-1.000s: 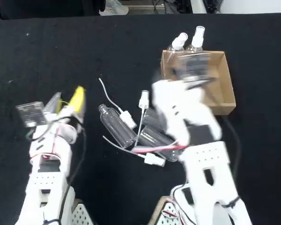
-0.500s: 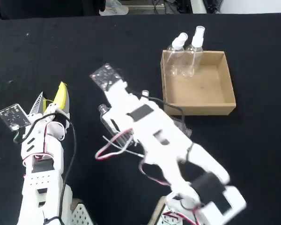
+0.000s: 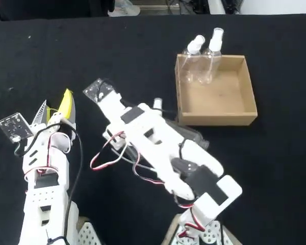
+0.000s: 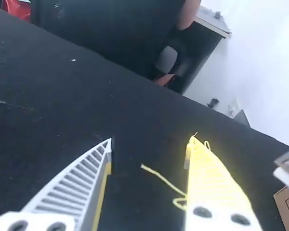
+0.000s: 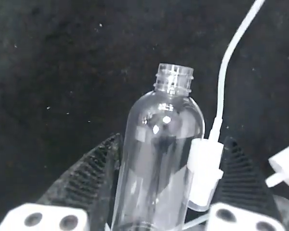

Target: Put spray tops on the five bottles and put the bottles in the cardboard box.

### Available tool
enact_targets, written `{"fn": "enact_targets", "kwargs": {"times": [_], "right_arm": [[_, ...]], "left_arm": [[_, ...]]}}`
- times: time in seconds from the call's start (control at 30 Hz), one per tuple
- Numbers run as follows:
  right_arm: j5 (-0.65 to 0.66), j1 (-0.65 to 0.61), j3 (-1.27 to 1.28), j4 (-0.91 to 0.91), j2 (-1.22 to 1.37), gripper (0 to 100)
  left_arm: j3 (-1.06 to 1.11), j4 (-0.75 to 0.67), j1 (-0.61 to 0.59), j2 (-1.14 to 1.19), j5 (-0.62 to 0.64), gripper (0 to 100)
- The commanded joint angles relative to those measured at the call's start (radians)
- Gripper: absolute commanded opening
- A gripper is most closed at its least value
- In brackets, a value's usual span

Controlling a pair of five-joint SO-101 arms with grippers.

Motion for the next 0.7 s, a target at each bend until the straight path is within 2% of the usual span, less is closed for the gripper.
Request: {"fn": "enact_targets", "kwargs": {"times": [0.0,0.17,0.4,0.67], "right_arm": [[0.009,-0.025,-0.056,0.038,-0.025,22.7],[0.009,-0.017,-0.059,0.04,-0.03,13.9],[0.009,-0.044,-0.061,0.081,-0.099,26.3],[0.009,-0.06,-0.045,0.037,0.001,26.8]], "left_arm": [[-0.062,-0.015,-0.013,-0.023,0.006,24],[-0.067,-0.015,-0.025,-0.023,0.005,24],[-0.068,-0.017,-0.028,-0.023,0.005,24],[-0.068,-0.018,-0.03,-0.023,0.005,24]]}}
